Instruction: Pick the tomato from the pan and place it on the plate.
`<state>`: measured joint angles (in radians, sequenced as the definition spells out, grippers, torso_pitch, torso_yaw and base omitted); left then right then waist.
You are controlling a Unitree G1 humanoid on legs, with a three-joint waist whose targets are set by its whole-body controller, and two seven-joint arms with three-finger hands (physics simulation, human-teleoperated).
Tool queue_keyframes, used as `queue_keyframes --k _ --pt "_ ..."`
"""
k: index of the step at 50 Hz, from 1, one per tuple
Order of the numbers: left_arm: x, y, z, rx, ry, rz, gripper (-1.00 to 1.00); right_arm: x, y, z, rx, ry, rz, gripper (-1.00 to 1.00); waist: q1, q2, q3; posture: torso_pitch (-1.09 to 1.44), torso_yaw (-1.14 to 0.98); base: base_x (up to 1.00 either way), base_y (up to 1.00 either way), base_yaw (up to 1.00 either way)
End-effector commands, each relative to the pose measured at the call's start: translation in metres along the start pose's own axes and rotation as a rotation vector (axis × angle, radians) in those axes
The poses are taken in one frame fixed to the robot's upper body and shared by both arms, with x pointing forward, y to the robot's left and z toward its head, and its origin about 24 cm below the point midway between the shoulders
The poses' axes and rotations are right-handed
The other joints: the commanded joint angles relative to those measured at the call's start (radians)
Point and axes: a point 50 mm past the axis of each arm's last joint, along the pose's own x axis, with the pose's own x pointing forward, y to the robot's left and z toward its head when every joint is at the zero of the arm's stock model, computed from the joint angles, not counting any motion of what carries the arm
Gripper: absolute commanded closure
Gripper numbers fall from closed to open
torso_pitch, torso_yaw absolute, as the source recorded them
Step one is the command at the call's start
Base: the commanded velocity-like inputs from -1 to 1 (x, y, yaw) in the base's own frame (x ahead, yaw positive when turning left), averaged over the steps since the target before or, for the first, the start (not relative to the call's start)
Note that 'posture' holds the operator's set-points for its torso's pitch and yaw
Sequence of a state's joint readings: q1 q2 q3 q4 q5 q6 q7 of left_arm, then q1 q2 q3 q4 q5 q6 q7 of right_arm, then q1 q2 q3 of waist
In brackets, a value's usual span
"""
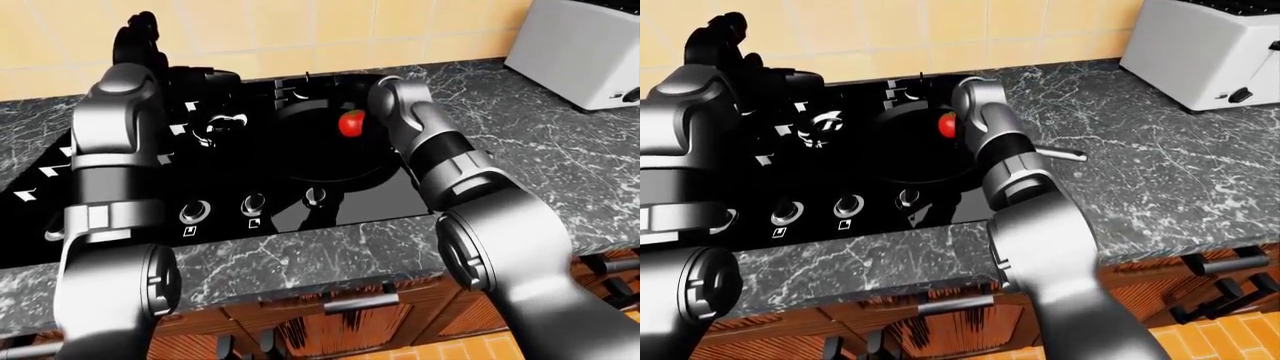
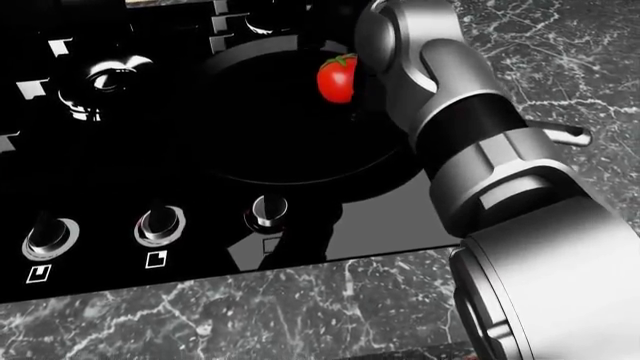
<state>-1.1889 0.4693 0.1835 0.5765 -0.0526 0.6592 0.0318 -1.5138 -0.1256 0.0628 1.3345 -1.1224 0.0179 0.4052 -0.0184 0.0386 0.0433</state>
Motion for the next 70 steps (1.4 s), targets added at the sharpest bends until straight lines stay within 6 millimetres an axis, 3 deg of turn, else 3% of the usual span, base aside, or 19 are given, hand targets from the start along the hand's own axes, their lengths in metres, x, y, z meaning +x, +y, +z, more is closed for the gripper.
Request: queue_keyframes --k 1,12,20,24,26,33,41,49,53,58,63,70 --pt "-0.005 0.004 0.027 -0.01 -0.107 0.014 -1.0 -0.008 -0.026 0.008 -0.016 -0.023 -0.096 -0.25 0.0 0.005 -0.033 0.0 0.0 0.0 0.0 0.0" --pt "-0.006 0.004 0.027 -0.011 -0.108 0.013 -1.0 -0.008 -0.024 0.006 -0.016 -0.019 -0.09 -0.24 0.001 0.004 -0.033 0.0 0.0 0.0 0.0 0.0" --pt "-0.006 0.004 0.027 -0.011 -0.107 0.013 -1.0 -0.008 -0.025 0.007 -0.018 -0.019 -0.092 0.51 0.003 0.004 -0.035 0.0 0.0 0.0 0.0 0.0" --pt "-0.006 0.005 0.027 -0.012 -0.108 0.014 -1.0 -0.008 -0.024 0.006 -0.019 -0.017 -0.092 0.73 0.003 0.003 -0.037 0.0 0.0 0.0 0.0 0.0" --pt "-0.006 0.004 0.026 -0.012 -0.107 0.014 -1.0 -0.008 -0.025 0.006 -0.018 -0.015 -0.092 1.0 0.003 0.002 -0.038 0.0 0.0 0.0 0.0 0.0" --pt "-0.005 0.004 0.025 -0.012 -0.106 0.013 -1.0 -0.009 -0.027 0.006 -0.016 -0.015 -0.1 1.0 0.003 0.002 -0.039 0.0 0.0 0.0 0.0 0.0" --pt "-0.006 0.004 0.026 -0.011 -0.107 0.013 -1.0 -0.018 -0.051 0.006 0.003 -0.023 -0.151 1.0 0.001 0.004 -0.035 0.0 0.0 0.0 0.0 0.0" --pt "-0.006 0.004 0.026 -0.011 -0.107 0.013 -1.0 -0.034 -0.083 0.005 0.027 -0.023 -0.22 1.0 -0.003 0.004 -0.027 0.0 0.0 0.0 0.0 0.0" --pt "-0.006 0.005 0.027 -0.011 -0.109 0.014 -1.0 -0.05 -0.109 0.008 0.049 -0.033 -0.27 1.0 -0.006 0.005 -0.024 0.0 0.0 0.0 0.0 0.0" --pt "-0.006 0.005 0.026 -0.012 -0.108 0.014 -1.0 -0.06 -0.124 0.005 0.078 -0.037 -0.304 1.0 -0.007 0.005 -0.019 0.0 0.0 0.0 0.0 0.0" --pt "-0.006 0.003 0.026 -0.01 -0.107 0.012 -1.0 -0.064 -0.13 -0.007 0.124 0.027 -0.332 1.0 -0.006 0.003 -0.018 0.0 0.0 0.0 0.0 0.0" --pt "-0.008 0.003 0.029 -0.006 -0.113 0.011 -1.0 -0.074 -0.138 -0.017 0.29 -0.037 -0.288 1.0 -0.004 -0.002 -0.017 0.0 0.0 0.0 0.0 0.0"
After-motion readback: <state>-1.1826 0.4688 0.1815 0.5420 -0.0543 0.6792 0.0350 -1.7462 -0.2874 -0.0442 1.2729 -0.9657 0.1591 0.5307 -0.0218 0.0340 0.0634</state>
